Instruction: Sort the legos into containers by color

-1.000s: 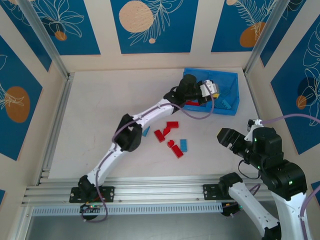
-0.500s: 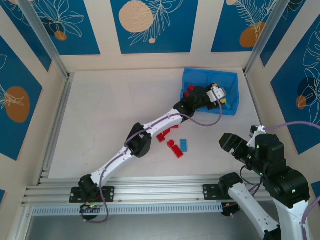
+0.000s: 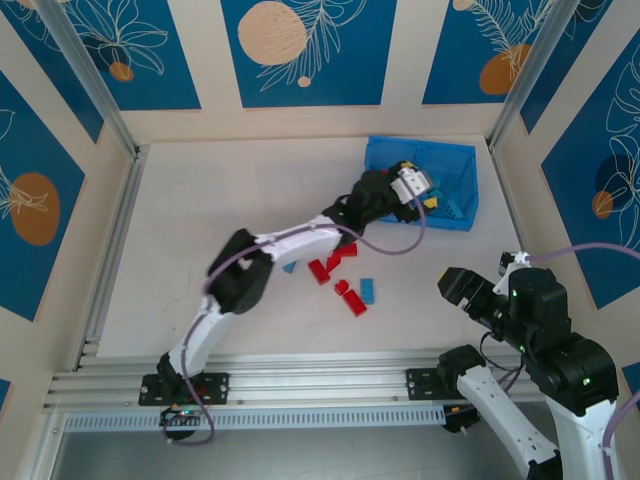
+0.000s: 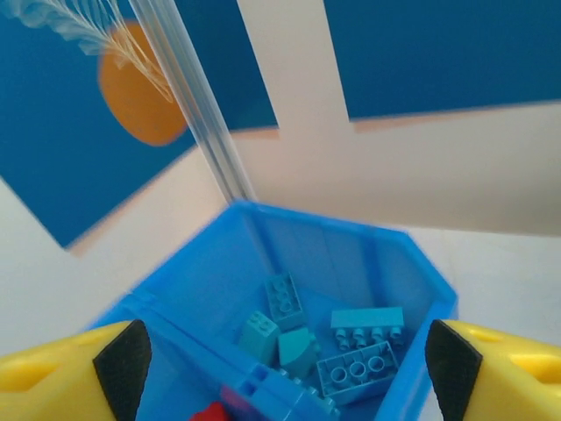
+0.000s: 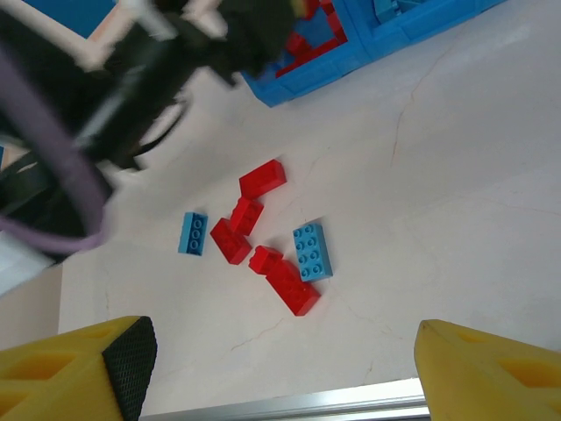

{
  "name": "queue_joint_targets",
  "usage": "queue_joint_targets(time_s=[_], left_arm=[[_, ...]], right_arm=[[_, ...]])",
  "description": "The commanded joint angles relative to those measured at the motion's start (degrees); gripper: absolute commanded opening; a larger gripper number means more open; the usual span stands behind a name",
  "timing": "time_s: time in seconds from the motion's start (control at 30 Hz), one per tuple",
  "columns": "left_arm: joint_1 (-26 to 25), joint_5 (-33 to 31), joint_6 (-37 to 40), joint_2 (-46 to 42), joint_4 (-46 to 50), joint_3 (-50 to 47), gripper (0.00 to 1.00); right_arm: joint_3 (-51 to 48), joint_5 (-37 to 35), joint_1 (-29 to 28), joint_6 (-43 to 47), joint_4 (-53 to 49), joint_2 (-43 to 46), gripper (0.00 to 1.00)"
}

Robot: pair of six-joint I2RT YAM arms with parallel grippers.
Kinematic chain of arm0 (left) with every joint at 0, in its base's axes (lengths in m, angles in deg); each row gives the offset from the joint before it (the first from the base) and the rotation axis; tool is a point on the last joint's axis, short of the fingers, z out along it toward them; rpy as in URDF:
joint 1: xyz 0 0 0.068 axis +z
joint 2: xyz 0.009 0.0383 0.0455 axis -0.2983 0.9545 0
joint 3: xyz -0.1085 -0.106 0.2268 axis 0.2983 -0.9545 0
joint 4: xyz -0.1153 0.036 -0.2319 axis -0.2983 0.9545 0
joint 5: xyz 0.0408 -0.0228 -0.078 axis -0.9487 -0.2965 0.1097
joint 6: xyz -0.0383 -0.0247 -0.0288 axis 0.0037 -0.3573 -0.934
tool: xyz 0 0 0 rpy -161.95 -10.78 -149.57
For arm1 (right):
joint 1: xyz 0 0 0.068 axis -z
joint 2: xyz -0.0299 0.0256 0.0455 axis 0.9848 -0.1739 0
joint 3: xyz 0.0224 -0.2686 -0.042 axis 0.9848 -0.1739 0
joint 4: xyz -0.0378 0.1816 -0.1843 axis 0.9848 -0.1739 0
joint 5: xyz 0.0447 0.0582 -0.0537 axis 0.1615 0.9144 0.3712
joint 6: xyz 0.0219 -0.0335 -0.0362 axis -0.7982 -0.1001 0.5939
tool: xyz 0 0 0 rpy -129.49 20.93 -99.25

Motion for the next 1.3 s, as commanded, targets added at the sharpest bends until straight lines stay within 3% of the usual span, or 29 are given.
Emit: queue_joint_targets(time_s=[0.0,0.13,0.3,0.5,0.73,1.0,1.27], left_arm=[[-0.1,2.2,0.8,-17.5,-11.8,-14.5,0.85],[-0.1,5.0,10.3,-34.8,-3.5,-30.4,0.88],[-0.1,8.5,26.9,-53.9,21.1,-41.0,0.92],[-0.1,15.7,40.6,-70.0,49.5,-47.2,0.96],[0.1,12.5,43.0,-79.3,49.8,-57.8,1.0],[0.8,12.8,42.4,-79.6,49.5,-61.1,1.0],[1.1,14.3,42.2,-79.4,48.1,-62.5,1.0]], right_arm=[[-2.4,2.8,-0.4,1.5,3.0,-1.0,0.79],[-6.3,5.1,-0.4,2.8,6.0,-6.4,0.79],[-14.9,10.8,-2.4,2.8,17.6,-14.7,0.79],[-21.8,6.8,-9.8,1.9,28.0,-26.3,0.8],[-22.0,9.4,-12.4,2.8,38.5,-43.4,0.73],[-17.8,-0.7,-17.1,3.1,40.0,-59.0,0.67],[-17.3,-4.1,-18.4,-0.4,39.9,-66.3,0.39]])
